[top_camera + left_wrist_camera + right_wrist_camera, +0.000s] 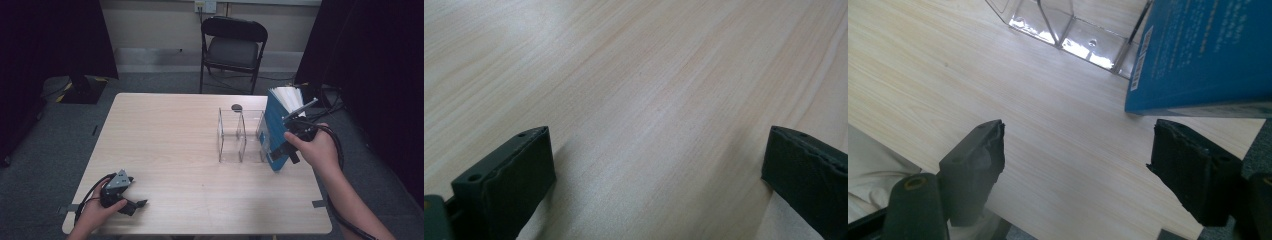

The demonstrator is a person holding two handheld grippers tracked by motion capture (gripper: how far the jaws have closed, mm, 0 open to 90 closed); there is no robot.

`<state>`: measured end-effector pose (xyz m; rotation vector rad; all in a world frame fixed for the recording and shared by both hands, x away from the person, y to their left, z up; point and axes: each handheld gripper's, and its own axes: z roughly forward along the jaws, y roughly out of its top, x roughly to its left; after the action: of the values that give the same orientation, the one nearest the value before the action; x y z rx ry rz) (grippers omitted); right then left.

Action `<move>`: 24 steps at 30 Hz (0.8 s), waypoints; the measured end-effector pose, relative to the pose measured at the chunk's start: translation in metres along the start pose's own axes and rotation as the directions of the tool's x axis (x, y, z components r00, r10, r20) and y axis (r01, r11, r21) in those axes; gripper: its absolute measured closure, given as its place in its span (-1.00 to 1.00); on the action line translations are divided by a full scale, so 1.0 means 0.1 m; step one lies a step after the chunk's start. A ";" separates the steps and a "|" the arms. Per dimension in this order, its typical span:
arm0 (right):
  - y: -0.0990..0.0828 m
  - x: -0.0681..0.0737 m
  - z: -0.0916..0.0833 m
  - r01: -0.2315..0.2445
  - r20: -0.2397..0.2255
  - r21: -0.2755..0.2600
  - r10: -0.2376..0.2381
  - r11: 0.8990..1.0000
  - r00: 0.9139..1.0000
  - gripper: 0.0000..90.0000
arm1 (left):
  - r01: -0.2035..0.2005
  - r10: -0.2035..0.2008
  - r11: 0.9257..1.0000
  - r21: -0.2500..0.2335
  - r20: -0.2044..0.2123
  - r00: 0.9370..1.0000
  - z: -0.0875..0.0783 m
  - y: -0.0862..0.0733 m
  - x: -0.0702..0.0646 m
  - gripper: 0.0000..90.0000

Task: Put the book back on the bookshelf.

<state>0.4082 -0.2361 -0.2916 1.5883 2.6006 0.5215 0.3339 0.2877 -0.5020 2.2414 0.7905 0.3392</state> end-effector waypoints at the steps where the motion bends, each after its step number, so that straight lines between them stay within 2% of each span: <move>1: 0.00 0.01 0.00 0.000 -0.002 0.004 0.000 1.000 1.000 -0.54 | 0.000 0.000 1.000 -0.001 0.000 1.000 0.00 0.00 0.00 -1.00; 6: 0.02 0.06 0.07 0.023 -0.026 -0.015 -0.024 1.000 0.999 -0.53 | -0.001 0.001 1.000 -0.002 0.000 1.000 0.00 0.00 0.00 -1.00; 11: 0.06 0.13 0.14 0.049 -0.031 -0.013 -0.049 0.999 0.998 -0.53 | -0.002 0.002 1.000 -0.008 -0.005 1.000 0.01 0.00 0.00 -1.00; 24: 0.18 0.37 0.26 0.097 -0.052 -0.018 -0.098 0.995 0.994 -0.53 | 0.002 -0.002 1.000 -0.007 -0.008 1.000 0.01 0.00 0.00 -1.00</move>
<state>0.4121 -0.1897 -0.3051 1.4536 2.6890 0.5820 0.3337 0.2873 -0.5025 2.2342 0.7940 0.3496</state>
